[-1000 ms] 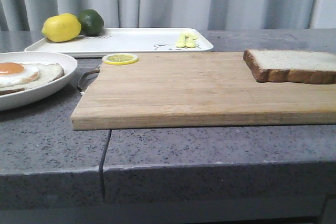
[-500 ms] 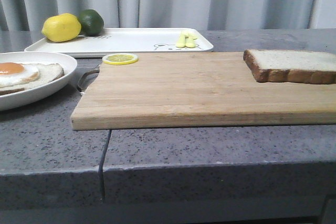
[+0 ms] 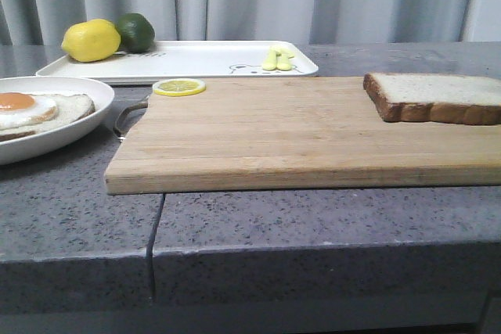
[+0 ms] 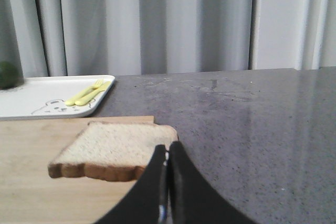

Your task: Place bread and move sandwich to tray

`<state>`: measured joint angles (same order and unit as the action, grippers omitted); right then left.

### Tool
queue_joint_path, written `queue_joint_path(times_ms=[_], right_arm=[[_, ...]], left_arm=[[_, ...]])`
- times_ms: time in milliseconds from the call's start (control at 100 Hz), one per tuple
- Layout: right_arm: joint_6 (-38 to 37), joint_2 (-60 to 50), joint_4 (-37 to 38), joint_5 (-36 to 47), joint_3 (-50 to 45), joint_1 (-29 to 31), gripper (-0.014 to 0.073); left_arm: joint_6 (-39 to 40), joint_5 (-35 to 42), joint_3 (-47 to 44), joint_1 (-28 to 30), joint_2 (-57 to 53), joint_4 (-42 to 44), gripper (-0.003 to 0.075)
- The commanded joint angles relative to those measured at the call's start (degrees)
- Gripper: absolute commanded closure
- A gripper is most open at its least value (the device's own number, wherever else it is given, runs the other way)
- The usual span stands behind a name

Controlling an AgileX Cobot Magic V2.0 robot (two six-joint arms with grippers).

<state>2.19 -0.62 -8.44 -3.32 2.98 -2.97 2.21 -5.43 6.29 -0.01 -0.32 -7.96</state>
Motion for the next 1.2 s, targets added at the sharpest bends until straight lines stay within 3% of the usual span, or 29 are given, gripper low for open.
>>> queue_joint_path(times_ms=[0,210,400,540,700,770,850,940,1010,1190], right_arm=[[0.28,-0.35,-1.97,-1.14,6.73,-0.04,0.0662],[0.28,8.9,-0.46,-17.05,21.83,-0.04,0.0662],[0.28,21.69,1.96,-25.19,30.94,-0.04,0.0662],[0.28,30.82,1.7,-26.97,32.99,-0.04,0.0662],[0.28,37.53,-4.26,-25.8,32.99,-0.04,0.0649],[0.28,38.64,-5.98,-24.38,32.99,-0.04,0.0582],[0.28,38.85,-6.44,-22.37,32.99,-0.04,0.0431],[0.04,38.85,-6.93,-19.88,32.99,-0.04,0.0222],[-2.19,38.85,-8.94,-18.39,32.99,0.1,0.0114],[-7.92,40.04,-9.93,-15.83,32.99,1.07,0.0146]], left_arm=[[0.42,-1.12,7.06,-0.36,1.64,-1.06,0.074],[0.42,-18.07,22.62,-0.36,14.41,-3.78,0.074],[-1.25,-31.52,34.41,-0.36,28.89,-8.47,0.074],[-4.91,-34.96,37.64,-0.36,36.4,-10.11,0.074],[-6.24,-34.83,37.63,-0.36,40.36,-11.64,0.0739],[-7.27,-34.7,37.63,-0.36,40.97,-11.64,0.0738],[-7.66,-34.7,37.63,-0.36,41.11,-11.64,0.0728],[-7.7,-34.7,37.63,-0.36,41.11,-11.64,0.0666],[-7.7,-34.7,37.63,-0.36,41.11,-11.64,0.0592],[-7.7,-34.58,37.63,-0.36,41.11,-11.64,0.0381]])
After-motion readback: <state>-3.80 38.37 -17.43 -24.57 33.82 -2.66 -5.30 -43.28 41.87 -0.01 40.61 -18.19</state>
